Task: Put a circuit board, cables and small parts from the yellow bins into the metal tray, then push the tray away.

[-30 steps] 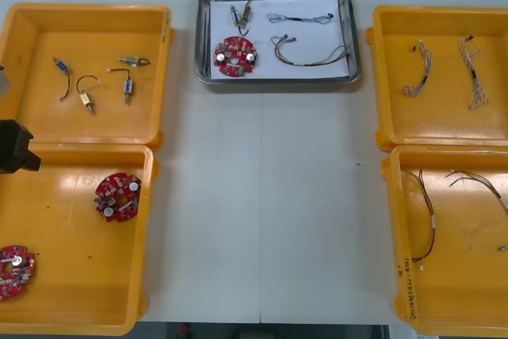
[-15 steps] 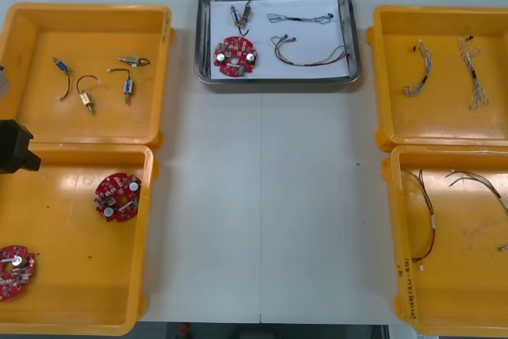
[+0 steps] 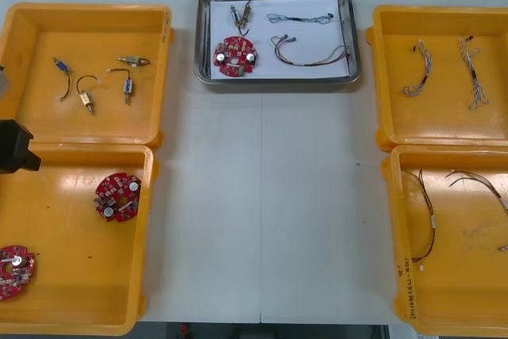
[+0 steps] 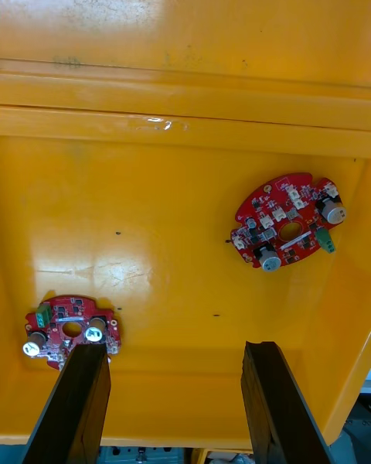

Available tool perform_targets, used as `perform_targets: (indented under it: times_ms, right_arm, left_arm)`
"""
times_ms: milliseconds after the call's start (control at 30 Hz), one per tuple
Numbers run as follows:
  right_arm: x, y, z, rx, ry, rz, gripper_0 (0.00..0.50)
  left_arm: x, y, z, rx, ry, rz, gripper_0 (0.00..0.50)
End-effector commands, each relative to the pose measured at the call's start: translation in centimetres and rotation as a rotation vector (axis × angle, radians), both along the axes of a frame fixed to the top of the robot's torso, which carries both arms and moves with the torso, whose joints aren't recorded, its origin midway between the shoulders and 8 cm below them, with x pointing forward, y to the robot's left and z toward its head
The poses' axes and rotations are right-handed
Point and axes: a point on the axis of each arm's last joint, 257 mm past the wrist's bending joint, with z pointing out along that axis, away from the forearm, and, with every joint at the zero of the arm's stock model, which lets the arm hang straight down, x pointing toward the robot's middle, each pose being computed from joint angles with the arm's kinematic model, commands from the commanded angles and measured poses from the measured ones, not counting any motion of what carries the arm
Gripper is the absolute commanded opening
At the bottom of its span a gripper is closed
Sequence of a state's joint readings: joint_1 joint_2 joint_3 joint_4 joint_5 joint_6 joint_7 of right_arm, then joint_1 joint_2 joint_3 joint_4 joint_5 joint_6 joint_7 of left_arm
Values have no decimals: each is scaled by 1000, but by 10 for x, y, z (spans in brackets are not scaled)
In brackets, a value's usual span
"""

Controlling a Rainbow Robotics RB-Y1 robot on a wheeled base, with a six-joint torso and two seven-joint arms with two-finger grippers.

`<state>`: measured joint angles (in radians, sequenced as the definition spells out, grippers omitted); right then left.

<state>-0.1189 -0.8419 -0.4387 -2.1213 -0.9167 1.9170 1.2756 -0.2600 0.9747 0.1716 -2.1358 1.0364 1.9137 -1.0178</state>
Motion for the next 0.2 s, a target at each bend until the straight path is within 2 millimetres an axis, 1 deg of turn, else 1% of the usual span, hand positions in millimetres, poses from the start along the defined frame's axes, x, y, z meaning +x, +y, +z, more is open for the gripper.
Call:
perform_targets:
  times_ms: [33, 200]
  right_arm:
    - [-5, 7, -4, -11, 9, 28, 500]
    - [-5, 7, -4, -11, 9, 28, 500]
  left_arm:
    - [-4, 14, 13, 52, -18, -7, 500]
    - [-4, 14, 13, 52, -18, -7, 500]
